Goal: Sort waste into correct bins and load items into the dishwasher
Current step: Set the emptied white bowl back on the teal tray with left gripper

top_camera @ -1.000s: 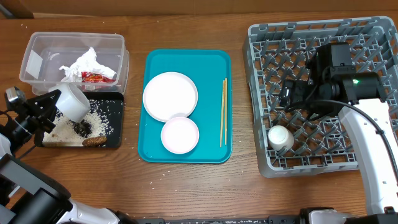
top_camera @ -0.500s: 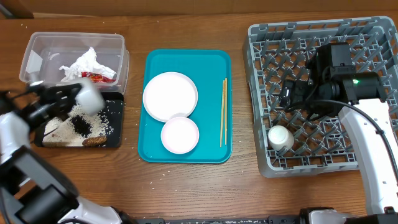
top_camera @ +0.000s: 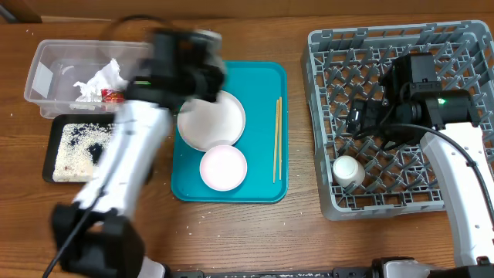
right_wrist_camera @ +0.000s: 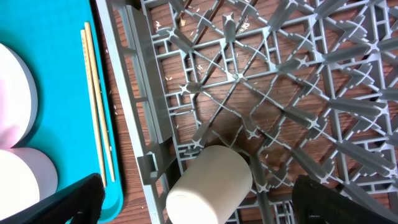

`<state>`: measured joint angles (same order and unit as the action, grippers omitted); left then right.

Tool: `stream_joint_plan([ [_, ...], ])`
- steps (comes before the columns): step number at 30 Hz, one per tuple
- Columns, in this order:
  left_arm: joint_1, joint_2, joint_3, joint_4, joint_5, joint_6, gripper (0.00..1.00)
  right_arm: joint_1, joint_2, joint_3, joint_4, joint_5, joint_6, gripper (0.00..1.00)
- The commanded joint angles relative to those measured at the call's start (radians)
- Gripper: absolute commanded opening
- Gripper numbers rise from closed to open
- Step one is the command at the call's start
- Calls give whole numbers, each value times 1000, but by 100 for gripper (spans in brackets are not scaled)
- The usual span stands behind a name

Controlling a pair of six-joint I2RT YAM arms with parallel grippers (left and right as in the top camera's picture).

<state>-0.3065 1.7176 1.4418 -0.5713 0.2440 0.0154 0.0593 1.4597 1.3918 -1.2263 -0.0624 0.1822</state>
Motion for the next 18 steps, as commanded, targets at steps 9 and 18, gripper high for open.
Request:
stream_joint_plan([
  [9, -280, 288, 0, 200, -465, 226, 4, -5, -27, 3, 11, 9, -8, 98],
  [18, -284, 336, 0, 277, -460, 231, 11, -5, -27, 3, 13, 9, -8, 98],
])
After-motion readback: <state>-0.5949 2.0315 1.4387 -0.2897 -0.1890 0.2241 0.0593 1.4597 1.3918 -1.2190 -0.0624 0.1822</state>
